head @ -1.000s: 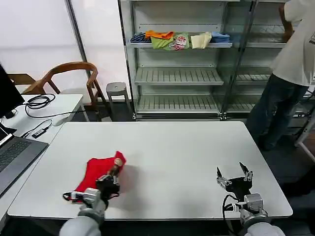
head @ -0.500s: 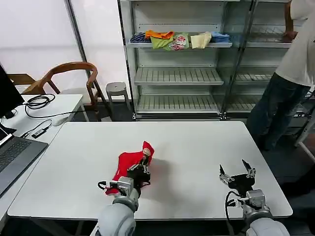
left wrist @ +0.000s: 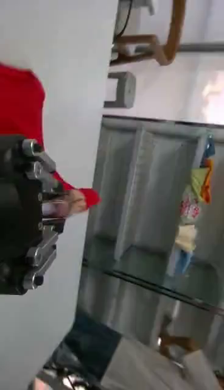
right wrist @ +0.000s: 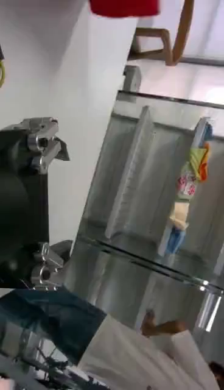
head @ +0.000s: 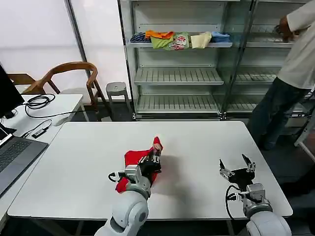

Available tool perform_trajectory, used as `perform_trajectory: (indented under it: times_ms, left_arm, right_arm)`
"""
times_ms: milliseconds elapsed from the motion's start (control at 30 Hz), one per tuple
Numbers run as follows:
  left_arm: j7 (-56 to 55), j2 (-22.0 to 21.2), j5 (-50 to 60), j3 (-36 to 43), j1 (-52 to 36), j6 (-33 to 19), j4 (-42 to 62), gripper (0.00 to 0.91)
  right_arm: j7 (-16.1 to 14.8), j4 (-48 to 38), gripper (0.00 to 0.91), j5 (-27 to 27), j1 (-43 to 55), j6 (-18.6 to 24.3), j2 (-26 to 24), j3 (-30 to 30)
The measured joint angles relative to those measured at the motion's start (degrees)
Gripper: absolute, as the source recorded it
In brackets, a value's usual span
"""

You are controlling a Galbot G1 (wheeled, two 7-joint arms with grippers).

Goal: Fold and organize the clothes.

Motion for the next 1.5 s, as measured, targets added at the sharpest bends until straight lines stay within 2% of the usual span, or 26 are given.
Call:
perform_trajectory:
  times_ms: [200, 367, 533, 900, 1167, 1500]
  left_arm:
    - [0.8, -1.2, -4.2, 0.3, -1.5, -2.5, 0.4, 0.907]
    - [2.8, 0.0, -4.8, -1.1, -2.5, -4.6, -0.6, 0.907]
    - [8.9, 3.7, 1.2, -5.3, -1.9, -9.3, 0.4, 0.907]
    - [23.8, 11.8, 12.7, -20.8, 3.3, -21.7, 5.2, 0.907]
    - [28.3, 13.4, 17.0, -26.0, 6.2, -26.4, 6.4, 0.907]
    - [29.8, 14.8, 20.8, -28.0, 7.2, -29.7, 6.9, 0.907]
  right_arm:
    - [-0.3, 0.1, 0.907, 0.0, 0.3, 0.0, 0.4, 0.1]
    - [-0.4, -0.2, 0.907, -0.1, 0.8, 0.5, 0.4, 0.3]
    - [-0.1, -0.9, 0.907, 0.0, 1.9, 2.3, 0.6, 0.1]
    - [0.2, -4.3, 0.907, -1.0, 7.4, 5.6, 1.7, -2.4]
    - [-0.8, -8.5, 0.907, -2.0, 11.3, 8.1, 3.2, -4.0]
    - [-1.8, -13.3, 0.907, -4.0, 13.8, 12.0, 4.1, -4.2]
